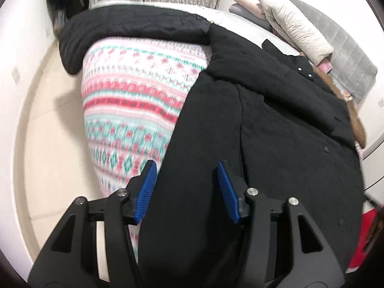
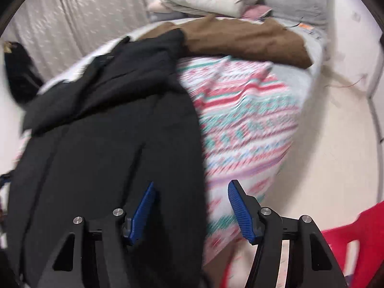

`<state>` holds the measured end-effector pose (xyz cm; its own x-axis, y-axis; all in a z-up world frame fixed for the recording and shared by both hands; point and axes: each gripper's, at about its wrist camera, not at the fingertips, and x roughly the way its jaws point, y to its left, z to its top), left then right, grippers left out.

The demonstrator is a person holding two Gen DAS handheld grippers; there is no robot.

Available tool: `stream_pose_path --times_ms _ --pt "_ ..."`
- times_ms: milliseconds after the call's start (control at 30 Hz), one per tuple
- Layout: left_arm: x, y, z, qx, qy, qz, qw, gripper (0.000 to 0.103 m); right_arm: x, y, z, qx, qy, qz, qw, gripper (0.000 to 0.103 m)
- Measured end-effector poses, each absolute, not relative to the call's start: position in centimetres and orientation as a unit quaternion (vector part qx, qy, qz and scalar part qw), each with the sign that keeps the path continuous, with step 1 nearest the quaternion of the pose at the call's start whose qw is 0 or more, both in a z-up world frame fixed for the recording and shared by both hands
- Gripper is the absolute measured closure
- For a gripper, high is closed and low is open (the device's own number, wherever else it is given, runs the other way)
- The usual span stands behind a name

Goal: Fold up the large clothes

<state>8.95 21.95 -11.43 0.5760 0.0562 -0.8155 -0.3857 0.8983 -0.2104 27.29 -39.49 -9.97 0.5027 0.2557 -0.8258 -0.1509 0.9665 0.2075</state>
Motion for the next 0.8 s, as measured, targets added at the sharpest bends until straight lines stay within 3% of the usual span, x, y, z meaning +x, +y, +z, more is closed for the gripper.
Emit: stream_pose_path --times_ms 233,433,633,800 --pt "3.6 27.1 -13.0 -0.371 0.456 0.057 0.807 0.042 20.8 -41.1 -11.6 0.133 0.504 0.169 0.837 0.038" --pt "-0.9 27.7 -16.1 -0.472 0.446 0.024 0.76 0.036 17.5 -43.9 -13.4 0.195 0.529 0.15 0.812 0.037" --pt "-4.1 26.9 -18.6 -0.544 0.414 0.019 0.73 0.027 16.5 -45.4 -16.9 0.327 0.571 0.154 0.737 0.037" --pt "-6.4 26.9 -20.6 -0.582 0.401 0.011 0.708 0.024 15.3 -45.4 -17.8 0.329 0.589 0.117 0.729 0.037"
